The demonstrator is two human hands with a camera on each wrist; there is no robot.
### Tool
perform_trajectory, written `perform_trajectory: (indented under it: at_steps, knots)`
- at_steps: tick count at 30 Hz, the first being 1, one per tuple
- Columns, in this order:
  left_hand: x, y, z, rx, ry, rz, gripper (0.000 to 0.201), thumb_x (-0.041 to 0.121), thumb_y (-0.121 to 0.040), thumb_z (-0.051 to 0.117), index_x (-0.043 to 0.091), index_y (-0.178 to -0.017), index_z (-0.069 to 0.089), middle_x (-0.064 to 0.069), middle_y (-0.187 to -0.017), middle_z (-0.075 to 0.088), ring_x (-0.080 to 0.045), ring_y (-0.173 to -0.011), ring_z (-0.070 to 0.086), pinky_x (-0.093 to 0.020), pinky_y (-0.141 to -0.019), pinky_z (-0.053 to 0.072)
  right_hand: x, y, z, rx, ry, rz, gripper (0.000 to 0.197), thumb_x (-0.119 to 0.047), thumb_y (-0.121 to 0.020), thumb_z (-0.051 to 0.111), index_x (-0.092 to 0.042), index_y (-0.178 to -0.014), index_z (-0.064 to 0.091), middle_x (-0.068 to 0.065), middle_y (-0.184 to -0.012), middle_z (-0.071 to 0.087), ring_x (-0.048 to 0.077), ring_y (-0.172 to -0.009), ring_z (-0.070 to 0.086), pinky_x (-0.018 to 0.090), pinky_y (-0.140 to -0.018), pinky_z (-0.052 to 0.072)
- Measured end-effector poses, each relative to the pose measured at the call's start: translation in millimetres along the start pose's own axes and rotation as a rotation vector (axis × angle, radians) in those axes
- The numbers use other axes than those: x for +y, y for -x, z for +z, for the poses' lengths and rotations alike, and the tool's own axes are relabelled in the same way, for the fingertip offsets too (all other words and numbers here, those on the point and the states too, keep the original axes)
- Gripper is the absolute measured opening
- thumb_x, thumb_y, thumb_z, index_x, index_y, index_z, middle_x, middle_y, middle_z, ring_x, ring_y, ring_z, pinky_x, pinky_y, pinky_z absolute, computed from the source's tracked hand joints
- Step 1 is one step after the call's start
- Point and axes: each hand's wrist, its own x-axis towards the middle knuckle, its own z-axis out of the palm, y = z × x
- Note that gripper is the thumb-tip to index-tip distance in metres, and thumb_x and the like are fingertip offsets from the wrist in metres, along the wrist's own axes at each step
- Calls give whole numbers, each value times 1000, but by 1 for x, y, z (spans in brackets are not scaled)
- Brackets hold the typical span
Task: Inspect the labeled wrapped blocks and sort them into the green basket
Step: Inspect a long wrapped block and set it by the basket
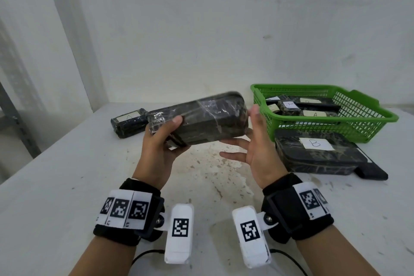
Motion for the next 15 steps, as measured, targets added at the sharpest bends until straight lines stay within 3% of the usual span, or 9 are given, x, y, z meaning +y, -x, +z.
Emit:
perform_trajectory:
  at_steps: [2, 3, 6, 10, 13, 15]
  knots:
    - [3, 2, 1, -46, 59, -22, 51, 41, -62, 75, 11, -103, 66, -18, -114, 61, -36, -110, 58, -51, -91, 55, -1, 0, 0, 6, -39, 48, 71, -75, -73, 40, -34, -130, 47, 6, -129, 60, 26, -91, 73, 37, -63, 60]
    - [3, 2, 2, -71, 85, -35, 43, 40, -63, 75, 14, -96, 68, -17, -111, 58, -35, -105, 55, -53, -92, 54, -2, 0, 0, -3, -52, 66, 69, -74, -75, 39, -33, -129, 49, 5, -129, 60, 25, -81, 74, 34, -58, 59]
    - [4, 3, 4, -129, 127, -76, 44, 39, -64, 75, 12, -98, 67, -18, -110, 53, -32, -95, 50, -55, -93, 53, -8, 1, 1, -83, -195, 108, 57, -67, -78, 38, -34, -120, 59, 1, -131, 64, 23, -62, 71, 26, -48, 57]
    - [4, 5, 7, -183, 155, -123, 30, 34, -77, 68, 15, -98, 75, -21, -116, 58, -33, -106, 57, -53, -92, 54, -15, 4, 1, -209, -499, 156, 57, -59, -80, 44, -23, -120, 64, 8, -130, 65, 34, -81, 74, 24, -44, 57]
    - [3, 1, 4, -160, 138, -124, 55, 38, -69, 73, 9, -115, 65, -24, -127, 58, -28, -111, 63, -49, -87, 57, -14, 3, -1, -233, -618, 151, 55, -52, -83, 47, -14, -120, 64, 16, -128, 65, 38, -87, 73, 27, -49, 59]
    - [2, -1, 3, -132, 125, -109, 69, 38, -68, 73, 6, -127, 57, -25, -132, 56, -26, -112, 64, -48, -87, 57, -12, 1, -2, -231, -609, 129, 62, -49, -84, 48, -10, -131, 56, 20, -127, 64, 38, -89, 72, 28, -55, 61]
